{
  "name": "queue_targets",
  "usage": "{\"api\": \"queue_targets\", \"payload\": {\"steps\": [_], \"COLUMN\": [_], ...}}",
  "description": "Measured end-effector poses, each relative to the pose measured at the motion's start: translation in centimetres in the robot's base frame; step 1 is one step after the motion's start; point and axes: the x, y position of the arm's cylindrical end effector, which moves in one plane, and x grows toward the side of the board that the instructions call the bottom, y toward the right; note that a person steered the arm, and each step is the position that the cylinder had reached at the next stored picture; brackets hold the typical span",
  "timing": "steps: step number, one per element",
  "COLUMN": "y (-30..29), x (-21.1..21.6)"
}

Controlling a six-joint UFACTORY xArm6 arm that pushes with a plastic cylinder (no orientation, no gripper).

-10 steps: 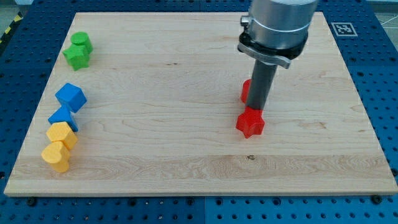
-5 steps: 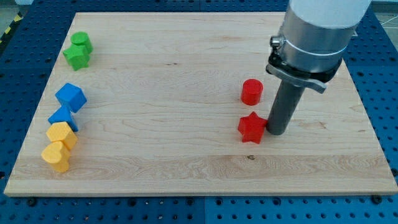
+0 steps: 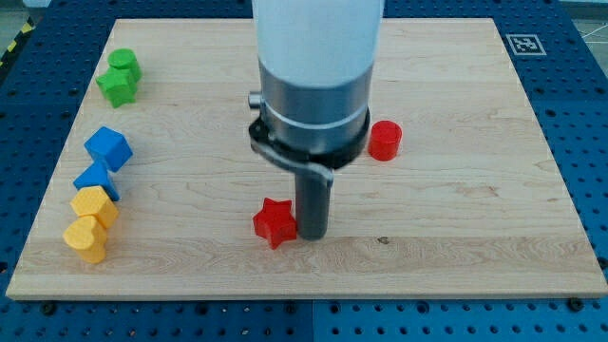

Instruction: Slide the red star towards blue triangle

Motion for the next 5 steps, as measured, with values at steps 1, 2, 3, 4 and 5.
{"api": "queue_targets", "payload": {"steps": [1,2,3,4,5], "y": [0.0,-1.0,-4.3,-7.6,-10.6], "x": [0.1,0.1,-0.6,-2.4,-5.7]}}
